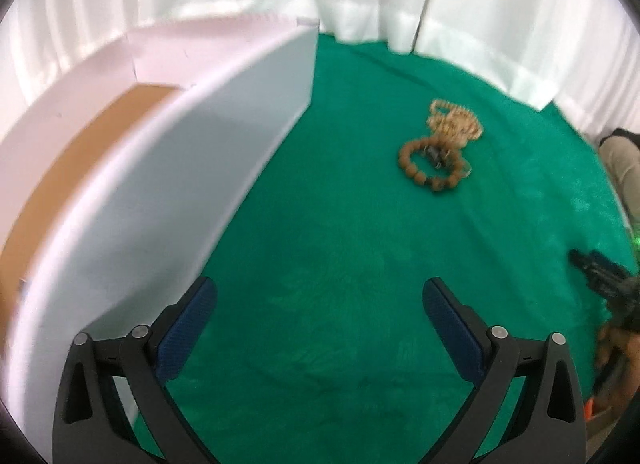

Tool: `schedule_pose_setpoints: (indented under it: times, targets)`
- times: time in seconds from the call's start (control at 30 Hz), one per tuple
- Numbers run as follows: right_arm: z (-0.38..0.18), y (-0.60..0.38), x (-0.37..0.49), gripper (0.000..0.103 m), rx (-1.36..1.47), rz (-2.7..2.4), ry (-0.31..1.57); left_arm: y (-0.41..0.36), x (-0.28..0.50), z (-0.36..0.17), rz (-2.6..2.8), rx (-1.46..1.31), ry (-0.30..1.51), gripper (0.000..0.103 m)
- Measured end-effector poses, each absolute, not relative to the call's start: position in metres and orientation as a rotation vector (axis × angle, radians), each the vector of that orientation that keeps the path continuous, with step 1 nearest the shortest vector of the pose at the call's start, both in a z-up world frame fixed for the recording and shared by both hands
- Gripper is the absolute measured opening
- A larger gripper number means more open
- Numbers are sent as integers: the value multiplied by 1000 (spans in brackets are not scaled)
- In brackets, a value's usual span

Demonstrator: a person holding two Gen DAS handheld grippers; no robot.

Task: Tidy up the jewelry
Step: 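Move the left tool toward the brown wooden-bead bracelet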

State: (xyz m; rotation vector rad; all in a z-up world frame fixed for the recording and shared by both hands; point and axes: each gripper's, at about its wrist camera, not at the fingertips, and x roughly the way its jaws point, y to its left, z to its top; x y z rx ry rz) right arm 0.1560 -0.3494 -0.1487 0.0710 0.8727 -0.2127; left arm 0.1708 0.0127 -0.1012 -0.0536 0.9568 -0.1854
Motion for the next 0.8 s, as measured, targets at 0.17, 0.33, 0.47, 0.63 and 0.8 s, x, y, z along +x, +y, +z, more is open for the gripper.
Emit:
schedule_pose_setpoints:
  times: [0.17,0.33,0.47,0.63,0.8]
  targets:
    - [-149,-349,156,83,71,-213,873,1,170,-85,-238,-1,938,103]
    - [-149,-349,156,83,71,-213,873,-40,190,-78,-298,31,937,103]
    - [-149,-349,156,83,71,-212,873,-79,207,-73,-342,94,916,102]
    - [-149,-349,156,83,71,-212,873,-114,227,-80,-343,212,919,103]
    - [-149,-349,156,83,71,-212,874,-115,230,-87,-353,212,925,103]
